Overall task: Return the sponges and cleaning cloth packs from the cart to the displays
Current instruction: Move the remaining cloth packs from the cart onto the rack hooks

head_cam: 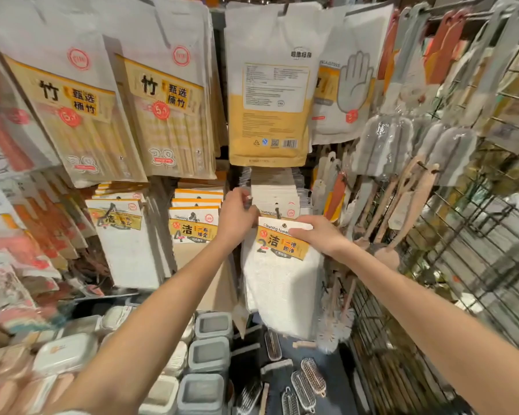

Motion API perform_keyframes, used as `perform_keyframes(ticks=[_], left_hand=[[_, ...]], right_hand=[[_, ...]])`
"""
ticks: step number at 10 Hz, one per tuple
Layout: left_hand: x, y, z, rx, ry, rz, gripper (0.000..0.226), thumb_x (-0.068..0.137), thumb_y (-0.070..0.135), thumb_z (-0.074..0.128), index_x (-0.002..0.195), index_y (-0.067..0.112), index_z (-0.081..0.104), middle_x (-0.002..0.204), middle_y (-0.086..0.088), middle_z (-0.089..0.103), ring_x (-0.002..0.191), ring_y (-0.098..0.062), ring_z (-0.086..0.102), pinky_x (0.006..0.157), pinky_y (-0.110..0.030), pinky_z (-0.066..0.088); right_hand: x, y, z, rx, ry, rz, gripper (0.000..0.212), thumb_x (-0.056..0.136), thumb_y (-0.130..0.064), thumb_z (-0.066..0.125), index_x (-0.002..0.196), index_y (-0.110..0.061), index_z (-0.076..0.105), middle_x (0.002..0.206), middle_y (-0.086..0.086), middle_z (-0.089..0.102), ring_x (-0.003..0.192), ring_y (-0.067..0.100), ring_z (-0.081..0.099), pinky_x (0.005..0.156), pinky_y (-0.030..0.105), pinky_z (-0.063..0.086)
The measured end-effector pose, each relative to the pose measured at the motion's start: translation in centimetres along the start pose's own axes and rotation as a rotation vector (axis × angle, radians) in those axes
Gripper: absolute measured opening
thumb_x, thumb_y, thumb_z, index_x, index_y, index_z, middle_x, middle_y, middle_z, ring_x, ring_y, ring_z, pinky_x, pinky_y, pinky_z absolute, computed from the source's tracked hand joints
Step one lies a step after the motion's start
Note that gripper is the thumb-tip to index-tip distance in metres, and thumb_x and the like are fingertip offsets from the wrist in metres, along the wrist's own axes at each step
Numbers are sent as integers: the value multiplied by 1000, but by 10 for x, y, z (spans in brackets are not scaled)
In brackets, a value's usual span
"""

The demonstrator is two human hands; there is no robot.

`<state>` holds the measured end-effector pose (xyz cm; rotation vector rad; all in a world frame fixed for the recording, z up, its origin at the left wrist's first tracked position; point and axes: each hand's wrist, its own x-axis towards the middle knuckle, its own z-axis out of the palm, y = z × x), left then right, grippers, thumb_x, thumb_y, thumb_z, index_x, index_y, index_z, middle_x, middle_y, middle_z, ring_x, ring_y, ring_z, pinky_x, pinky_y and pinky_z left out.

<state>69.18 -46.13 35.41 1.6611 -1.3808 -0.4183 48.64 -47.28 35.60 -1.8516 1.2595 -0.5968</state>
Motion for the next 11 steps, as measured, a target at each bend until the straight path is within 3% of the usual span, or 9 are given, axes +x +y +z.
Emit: perform_keyframes(ticks=[2,3,4,5,6,8,9,10,11], left_hand=[[-12,2,-13,-42,-27,54,24,91,10,54,115,10,56,111,-4,59,102,-16,56,87,-29,47],[-16,-3,-12,-33,-40,57,22,93,10,54,115,11,57,111,-4,60,99,-13,56,83,-24,45],[-21,-5,-13,-24,-32,63,21,93,10,53,114,12,58,109,-3,61,98,-13,57,82,-22,45],[-26,-5,-14,-10,-39,63,20,93,9,53,112,12,59,107,-3,62,98,-14,57,84,-25,47],[-32,-1,-12,-27,-41,50,20,93,8,53,111,12,59,106,-3,62,98,-13,58,85,-28,49],[-47,5,-12,-115,-109,48,13,92,8,54,99,16,61,101,-1,68,94,-10,63,79,-24,51],[-53,8,-21,-134,-162,60,11,92,8,55,96,16,62,92,9,68,88,-1,62,76,-15,48],[-58,11,-33,-130,-200,54,14,92,6,53,100,14,61,98,3,66,95,-11,62,83,-23,48],[-58,14,-45,-151,-206,51,16,93,5,52,102,14,61,104,-4,65,99,-21,61,83,-25,48]], right_hand=[[8,5,1,42,100,3,18,87,-25,65,103,-16,67,89,-8,64,77,6,58,53,8,37],[15,6,7,21,84,1,20,86,-29,66,101,-16,66,90,-8,60,85,11,53,58,12,36],[23,8,15,4,160,4,26,86,-33,65,96,-9,64,91,-3,62,93,18,53,75,24,35],[28,7,17,-34,241,11,37,86,-35,65,105,-3,67,104,8,68,100,24,61,71,24,37],[31,-1,15,-212,260,36,35,87,-43,60,82,-8,63,74,1,59,76,22,56,50,24,27],[39,-10,15,-494,314,116,53,90,-54,51,108,-5,61,105,12,65,93,32,60,63,30,40],[34,-13,13,-494,294,171,52,91,-51,51,116,-6,55,110,13,64,95,32,59,71,34,47],[17,-17,6,-435,234,179,64,93,-49,46,140,-7,32,130,15,55,114,35,55,87,42,49],[0,-23,3,-328,221,157,63,94,-47,46,143,-11,28,127,15,56,109,33,57,79,38,50]])
